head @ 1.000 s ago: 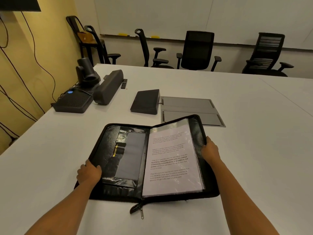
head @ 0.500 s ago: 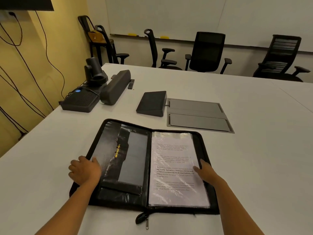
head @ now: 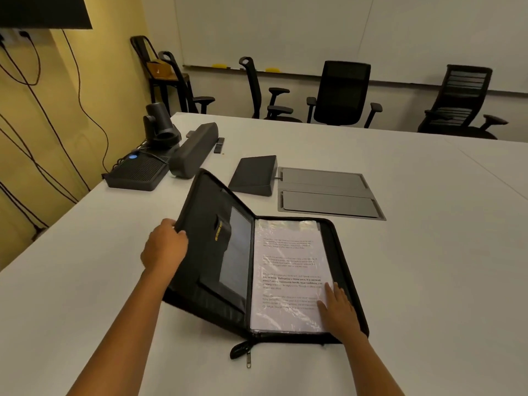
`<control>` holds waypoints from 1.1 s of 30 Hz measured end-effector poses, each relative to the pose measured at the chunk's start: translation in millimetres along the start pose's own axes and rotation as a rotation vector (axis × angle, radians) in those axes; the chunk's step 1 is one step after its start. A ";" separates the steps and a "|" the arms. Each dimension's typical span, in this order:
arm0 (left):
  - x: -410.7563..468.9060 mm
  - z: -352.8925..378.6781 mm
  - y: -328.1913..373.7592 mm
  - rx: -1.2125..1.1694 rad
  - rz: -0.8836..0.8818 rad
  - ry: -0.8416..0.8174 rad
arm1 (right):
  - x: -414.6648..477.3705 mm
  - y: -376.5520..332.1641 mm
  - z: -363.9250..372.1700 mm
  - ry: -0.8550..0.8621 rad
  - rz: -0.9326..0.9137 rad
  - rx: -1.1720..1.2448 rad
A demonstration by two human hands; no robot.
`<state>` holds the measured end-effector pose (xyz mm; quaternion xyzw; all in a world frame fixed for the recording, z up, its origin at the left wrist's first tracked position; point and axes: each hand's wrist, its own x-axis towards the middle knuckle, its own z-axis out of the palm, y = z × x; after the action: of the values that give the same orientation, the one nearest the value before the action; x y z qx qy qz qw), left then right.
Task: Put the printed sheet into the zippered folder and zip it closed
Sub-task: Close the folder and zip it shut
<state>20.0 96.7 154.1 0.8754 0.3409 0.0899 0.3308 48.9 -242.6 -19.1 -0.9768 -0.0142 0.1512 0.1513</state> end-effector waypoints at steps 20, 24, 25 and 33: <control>-143.0 92.3 76.2 -0.558 0.448 -0.457 | -44.7 -5.7 -41.5 0.094 0.043 0.884; -156.6 117.0 76.4 -0.434 0.527 -0.401 | -46.4 -15.7 -73.1 0.033 -0.061 1.140; -159.9 123.3 76.0 -0.401 0.549 -0.397 | -46.0 -16.4 -79.7 0.013 -0.095 1.183; -174.5 181.3 26.8 0.145 0.798 -0.354 | -41.0 6.4 -94.8 0.005 -0.023 1.395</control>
<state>-27.3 -126.4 44.5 0.9613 -0.0803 0.0350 0.2612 38.1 -279.4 77.1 -0.6514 0.0764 0.1212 0.7451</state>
